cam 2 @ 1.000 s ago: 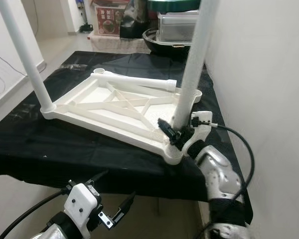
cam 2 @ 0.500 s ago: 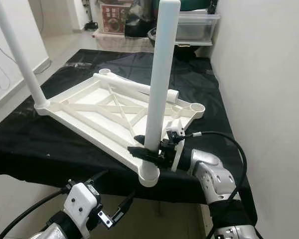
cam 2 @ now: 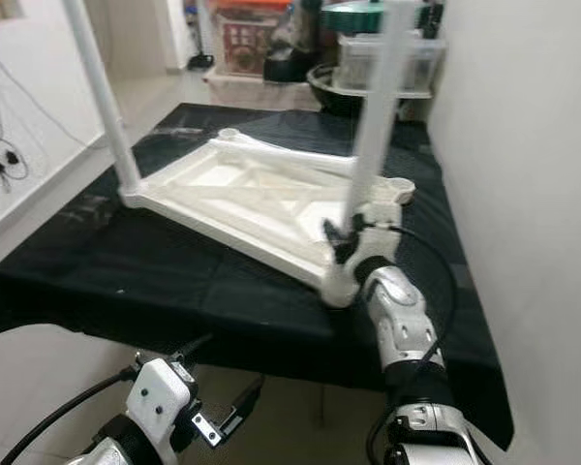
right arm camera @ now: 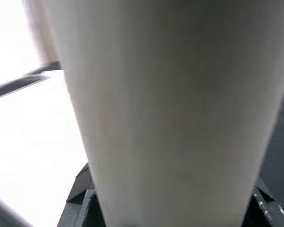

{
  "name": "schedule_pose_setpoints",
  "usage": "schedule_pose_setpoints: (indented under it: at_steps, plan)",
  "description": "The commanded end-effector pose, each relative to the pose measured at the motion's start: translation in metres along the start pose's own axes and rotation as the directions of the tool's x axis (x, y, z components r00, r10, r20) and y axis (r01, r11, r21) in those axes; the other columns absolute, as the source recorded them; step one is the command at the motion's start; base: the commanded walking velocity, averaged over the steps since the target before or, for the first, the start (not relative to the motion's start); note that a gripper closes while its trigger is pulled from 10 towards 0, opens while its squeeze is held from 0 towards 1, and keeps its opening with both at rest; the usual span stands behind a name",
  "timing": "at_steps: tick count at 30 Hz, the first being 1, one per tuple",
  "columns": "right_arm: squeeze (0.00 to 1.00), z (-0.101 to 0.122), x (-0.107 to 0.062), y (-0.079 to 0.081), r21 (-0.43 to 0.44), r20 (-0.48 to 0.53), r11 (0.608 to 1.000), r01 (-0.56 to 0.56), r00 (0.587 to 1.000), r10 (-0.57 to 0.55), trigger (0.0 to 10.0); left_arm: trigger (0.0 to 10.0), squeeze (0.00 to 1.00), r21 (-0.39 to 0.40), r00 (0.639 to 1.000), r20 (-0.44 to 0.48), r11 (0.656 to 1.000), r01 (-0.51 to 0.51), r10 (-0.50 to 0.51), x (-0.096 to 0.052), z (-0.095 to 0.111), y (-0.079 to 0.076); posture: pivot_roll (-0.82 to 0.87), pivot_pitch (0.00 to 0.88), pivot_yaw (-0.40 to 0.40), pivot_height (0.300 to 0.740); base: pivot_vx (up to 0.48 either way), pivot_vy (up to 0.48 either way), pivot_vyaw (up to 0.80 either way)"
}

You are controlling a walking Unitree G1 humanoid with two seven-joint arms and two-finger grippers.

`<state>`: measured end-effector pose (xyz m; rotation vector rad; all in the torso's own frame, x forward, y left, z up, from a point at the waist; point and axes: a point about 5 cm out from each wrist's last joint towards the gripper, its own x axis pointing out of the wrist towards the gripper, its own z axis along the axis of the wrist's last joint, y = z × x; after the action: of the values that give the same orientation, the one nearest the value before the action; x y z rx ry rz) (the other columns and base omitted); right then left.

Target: Building children table

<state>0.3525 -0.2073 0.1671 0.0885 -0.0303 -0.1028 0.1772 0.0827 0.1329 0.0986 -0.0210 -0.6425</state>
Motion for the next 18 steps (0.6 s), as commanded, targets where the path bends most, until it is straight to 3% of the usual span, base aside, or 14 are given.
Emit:
schedule_pose_setpoints:
  at_steps: [1, 2, 3, 5, 6, 8, 9, 10, 11, 12, 13, 14, 17, 18]
  plan:
    - [0.00, -0.019, -0.006, -0.021, 0.021, -0.100, 0.989, 0.146, 0.985, -0.143, 0.0, 10.0, 0.00, -0.011, 1.000, -0.015, 1.000, -0.001, 0.000, -0.001, -0.004, 0.000, 0.10, 0.051, -0.014, 0.740, 0.000, 0.000, 0.00]
    - [0.00, -0.019, -0.006, -0.021, 0.021, -0.100, 0.989, 0.146, 0.985, -0.143, 0.0, 10.0, 0.00, -0.011, 1.000, -0.015, 1.000, -0.001, 0.000, -0.001, -0.004, 0.000, 0.10, 0.051, -0.014, 0.740, 0.000, 0.000, 0.00]
    - [0.00, -0.022, -0.019, -0.032, -0.001, -0.110, 0.935, 0.356, 0.929, -0.354, 0.0, 10.0, 0.00, -0.010, 1.000, -0.015, 1.000, 0.002, -0.002, -0.001, -0.004, 0.000, 0.10, 0.048, -0.016, 0.740, 0.000, 0.000, 0.00]
    - [0.00, -0.022, -0.019, -0.032, -0.001, -0.110, 0.935, 0.356, 0.929, -0.354, 0.0, 10.0, 0.00, -0.010, 1.000, -0.015, 1.000, 0.002, -0.002, -0.001, -0.004, 0.000, 0.10, 0.048, -0.016, 0.740, 0.000, 0.000, 0.00]
    - [0.00, -0.026, -0.032, -0.031, -0.007, -0.131, 0.872, 0.490, 0.864, -0.487, 0.0, 10.0, 0.00, -0.009, 1.000, -0.015, 1.000, 0.004, -0.004, 0.000, -0.005, 0.000, 0.09, 0.044, -0.018, 0.740, 0.000, 0.000, 0.00]
    - [0.00, -0.026, -0.032, -0.031, -0.007, -0.131, 0.872, 0.490, 0.864, -0.487, 0.0, 10.0, 0.00, -0.009, 1.000, -0.015, 1.000, 0.004, -0.004, 0.000, -0.005, 0.000, 0.09, 0.044, -0.018, 0.740, 0.000, 0.000, 0.00]
    - [0.00, -0.031, -0.035, -0.018, 0.027, -0.162, 0.870, 0.491, 0.861, -0.481, 10.0, 10.0, 0.00, -0.008, 1.000, -0.015, 1.000, 0.005, -0.005, 0.000, -0.005, -0.001, 0.10, 0.041, -0.020, 0.740, 0.000, 0.000, 0.00]
    - [1.00, -0.032, -0.030, 0.002, 0.084, -0.149, 0.920, 0.384, 0.917, -0.369, 10.0, 10.0, 0.00, -0.007, 1.000, -0.015, 1.000, 0.005, -0.005, 0.000, -0.005, -0.001, 0.10, 0.040, -0.022, 0.740, 0.000, 0.000, 0.00]
    - [1.00, -0.032, -0.030, 0.002, 0.084, -0.149, 0.920, 0.384, 0.917, -0.369, 10.0, 10.0, 0.00, -0.007, 1.000, -0.015, 1.000, 0.005, -0.005, 0.000, -0.005, -0.001, 0.10, 0.040, -0.022, 0.740, 0.000, 0.000, 0.00]
    - [1.00, -0.032, -0.025, 0.017, 0.143, -0.128, 0.953, 0.266, 0.960, -0.249, 10.0, 10.0, 0.00, -0.007, 1.000, -0.014, 1.000, 0.005, -0.005, 0.000, -0.005, -0.001, 0.10, 0.040, -0.022, 0.740, 0.000, 0.000, 0.00]
    - [1.00, -0.032, -0.025, 0.017, 0.143, -0.128, 0.953, 0.266, 0.960, -0.249, 10.0, 10.0, 0.00, -0.007, 1.000, -0.014, 1.000, 0.005, -0.005, 0.000, -0.005, -0.001, 0.10, 0.040, -0.022, 0.740, 0.000, 0.000, 0.00]
    - [1.00, -0.028, -0.019, 0.028, 0.191, -0.078, 0.972, 0.135, 0.989, -0.122, 10.0, 10.0, 0.00, -0.007, 1.000, -0.014, 1.000, 0.005, -0.005, 0.000, -0.005, -0.001, 0.09, 0.036, -0.022, 0.740, 0.000, 0.000, 0.00]
    - [1.00, -0.026, -0.016, 0.033, 0.210, -0.043, 0.975, 0.075, 0.997, -0.067, 10.0, 10.0, 0.00, -0.008, 1.000, -0.014, 1.000, 0.005, -0.005, 0.000, -0.005, -0.001, 0.09, 0.035, -0.022, 0.740, 0.000, 0.000, 0.00]
    - [0.00, -0.022, -0.012, 0.038, 0.242, 0.006, 0.968, -0.069, 0.998, 0.070, 10.0, 10.0, 0.00, -0.009, 1.000, -0.014, 1.000, 0.006, -0.006, 0.000, -0.006, -0.001, 0.09, 0.034, -0.022, 0.740, 0.000, 0.000, 0.00]
